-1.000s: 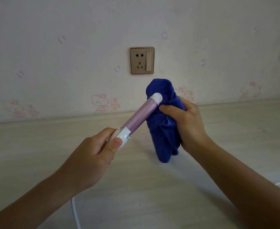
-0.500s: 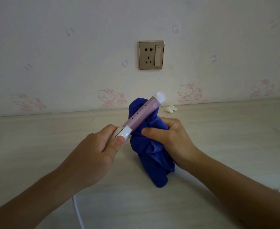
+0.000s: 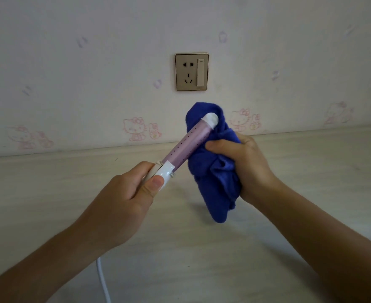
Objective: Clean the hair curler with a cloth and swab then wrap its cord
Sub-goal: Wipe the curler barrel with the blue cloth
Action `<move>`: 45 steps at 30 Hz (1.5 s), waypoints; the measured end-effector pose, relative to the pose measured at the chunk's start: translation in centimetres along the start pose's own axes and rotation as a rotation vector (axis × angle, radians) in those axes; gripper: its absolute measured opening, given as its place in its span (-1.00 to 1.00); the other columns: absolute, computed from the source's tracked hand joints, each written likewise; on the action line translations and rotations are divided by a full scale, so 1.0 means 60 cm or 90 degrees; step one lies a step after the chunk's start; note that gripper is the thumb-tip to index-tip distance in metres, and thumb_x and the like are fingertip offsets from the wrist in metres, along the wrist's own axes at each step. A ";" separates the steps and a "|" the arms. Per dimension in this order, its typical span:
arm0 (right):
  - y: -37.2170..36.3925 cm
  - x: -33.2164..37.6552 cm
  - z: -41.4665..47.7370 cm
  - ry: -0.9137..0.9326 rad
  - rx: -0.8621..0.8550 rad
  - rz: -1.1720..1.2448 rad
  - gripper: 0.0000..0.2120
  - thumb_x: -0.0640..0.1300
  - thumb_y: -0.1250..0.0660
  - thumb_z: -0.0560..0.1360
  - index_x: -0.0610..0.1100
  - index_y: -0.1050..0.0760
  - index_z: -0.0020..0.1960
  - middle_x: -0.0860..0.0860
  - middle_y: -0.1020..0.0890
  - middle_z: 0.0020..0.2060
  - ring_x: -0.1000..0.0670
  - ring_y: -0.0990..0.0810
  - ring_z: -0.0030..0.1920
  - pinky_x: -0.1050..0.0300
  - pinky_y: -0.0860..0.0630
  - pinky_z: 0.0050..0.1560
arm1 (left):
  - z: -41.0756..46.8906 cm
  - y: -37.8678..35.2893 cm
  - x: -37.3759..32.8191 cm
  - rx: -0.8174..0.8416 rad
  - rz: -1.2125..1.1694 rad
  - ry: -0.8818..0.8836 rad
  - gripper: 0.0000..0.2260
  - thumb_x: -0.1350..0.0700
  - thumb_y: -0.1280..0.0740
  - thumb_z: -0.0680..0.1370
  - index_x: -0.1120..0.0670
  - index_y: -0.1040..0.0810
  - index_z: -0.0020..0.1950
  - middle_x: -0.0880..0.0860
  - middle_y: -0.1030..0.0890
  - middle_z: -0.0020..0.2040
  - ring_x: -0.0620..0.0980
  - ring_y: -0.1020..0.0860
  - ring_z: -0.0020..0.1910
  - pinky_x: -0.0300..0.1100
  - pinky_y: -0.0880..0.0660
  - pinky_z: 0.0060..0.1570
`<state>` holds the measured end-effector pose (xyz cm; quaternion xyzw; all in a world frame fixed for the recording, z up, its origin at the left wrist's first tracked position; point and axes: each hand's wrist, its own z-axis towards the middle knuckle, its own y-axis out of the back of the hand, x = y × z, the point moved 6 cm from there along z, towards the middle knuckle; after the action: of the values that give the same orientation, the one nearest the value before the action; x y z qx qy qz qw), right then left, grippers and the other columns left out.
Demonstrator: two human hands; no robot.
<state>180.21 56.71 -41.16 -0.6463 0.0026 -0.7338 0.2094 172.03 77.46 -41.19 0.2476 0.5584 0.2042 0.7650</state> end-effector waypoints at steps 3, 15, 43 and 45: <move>-0.022 -0.026 -0.011 0.024 0.049 -0.078 -0.91 -0.21 -0.46 0.45 -0.25 -0.64 -0.15 -0.19 -0.65 -0.24 -0.13 -0.65 -0.24 0.02 -0.63 -0.20 | 0.004 0.001 0.002 -0.008 0.006 0.006 -0.71 -0.24 -0.12 0.57 -0.13 -0.53 0.08 -0.06 -0.43 -0.45 -0.13 -0.32 -0.53 -0.10 -0.30 -0.46; -0.029 -0.029 -0.002 0.059 0.003 -0.130 -0.86 -0.29 -0.44 0.49 -0.37 -0.54 -0.14 -0.18 -0.62 -0.28 -0.12 -0.63 -0.26 0.01 -0.62 -0.23 | -0.004 0.009 0.026 0.009 -0.016 0.042 -0.73 -0.24 -0.14 0.58 -0.17 -0.54 0.06 -0.04 -0.44 -0.41 -0.14 -0.32 -0.53 -0.16 -0.29 -0.48; 0.035 0.024 0.001 0.058 -0.121 0.012 -0.93 -0.25 -0.46 0.45 -0.12 -0.65 -0.19 -0.16 -0.69 -0.26 -0.13 -0.69 -0.28 -0.05 -0.66 -0.22 | 0.006 -0.007 0.011 0.012 -0.021 -0.005 -0.71 -0.22 -0.14 0.59 -0.10 -0.55 0.06 0.00 -0.44 -0.40 -0.08 -0.32 -0.51 -0.13 -0.31 -0.46; 0.029 0.021 -0.002 0.056 -0.090 -0.026 -0.91 -0.27 -0.44 0.48 -0.14 -0.64 -0.18 -0.15 -0.68 -0.28 -0.11 -0.69 -0.31 -0.01 -0.65 -0.27 | 0.006 -0.014 0.008 -0.003 -0.008 -0.015 -0.71 -0.20 -0.13 0.60 -0.08 -0.54 0.06 0.06 -0.44 -0.40 -0.07 -0.34 -0.51 -0.09 -0.33 -0.43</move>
<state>180.51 54.71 -40.49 -0.6267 0.0507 -0.7634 0.1480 172.53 77.03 -42.00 0.2445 0.5504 0.1977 0.7735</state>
